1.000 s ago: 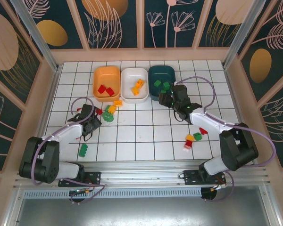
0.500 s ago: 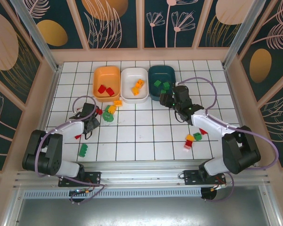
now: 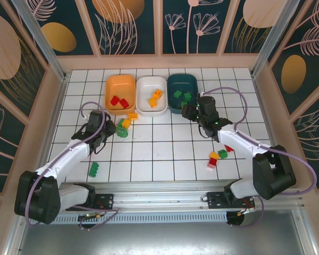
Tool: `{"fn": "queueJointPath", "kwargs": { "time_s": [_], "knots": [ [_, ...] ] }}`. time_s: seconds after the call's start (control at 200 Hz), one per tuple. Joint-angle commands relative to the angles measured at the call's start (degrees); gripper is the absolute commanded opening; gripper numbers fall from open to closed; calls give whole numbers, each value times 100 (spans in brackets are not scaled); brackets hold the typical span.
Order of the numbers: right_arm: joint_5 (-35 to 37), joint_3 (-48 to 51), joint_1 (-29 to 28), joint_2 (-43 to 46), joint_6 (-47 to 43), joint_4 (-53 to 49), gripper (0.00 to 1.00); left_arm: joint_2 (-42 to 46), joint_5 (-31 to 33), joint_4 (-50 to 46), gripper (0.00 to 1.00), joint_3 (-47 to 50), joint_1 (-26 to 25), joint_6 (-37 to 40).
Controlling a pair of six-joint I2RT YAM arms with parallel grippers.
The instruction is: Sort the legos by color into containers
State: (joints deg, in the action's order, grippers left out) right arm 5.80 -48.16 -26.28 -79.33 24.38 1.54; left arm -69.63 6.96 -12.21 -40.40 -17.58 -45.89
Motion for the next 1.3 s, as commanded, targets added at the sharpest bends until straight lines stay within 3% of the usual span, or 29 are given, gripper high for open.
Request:
{"fn": "queueJointPath", "kwargs": {
  "time_s": [0.0, 0.215, 0.38, 0.651, 0.761, 0.861, 1.001, 1.116, 1.296],
  "knots": [
    [-123, 117, 167, 222, 91, 112, 67, -688, -764, 697, 18, -752, -246, 58],
    [-312, 185, 235, 391, 240, 34, 67, -2682, -1563, 1544, 20, -2719, -643, 329],
    [-390, 171, 212, 479, 304, -65, 67, -4224, -1735, 1193, 20, -4112, -692, 456],
    [-366, 90, 54, 541, 287, -204, 67, -5077, -2005, 1072, 26, -4969, -700, 717],
    [-360, -7, -55, 541, 238, -306, 68, -5292, -2113, 697, 41, -5444, -702, 982],
    [-232, -63, -172, 570, 212, -419, 69, -5248, -2154, 570, 63, -5611, -703, 1102],
    [25, -169, -433, 667, 191, -544, 70, -4893, -2004, 421, 81, -5495, -702, 1157],
    [331, -283, -812, 693, 122, -611, 70, -4144, -1611, 503, 82, -4856, -683, 1085],
    [556, -586, -1857, 159, -6, -252, 70, -1841, -981, 834, 84, -2798, -243, 342]
  ]
}}
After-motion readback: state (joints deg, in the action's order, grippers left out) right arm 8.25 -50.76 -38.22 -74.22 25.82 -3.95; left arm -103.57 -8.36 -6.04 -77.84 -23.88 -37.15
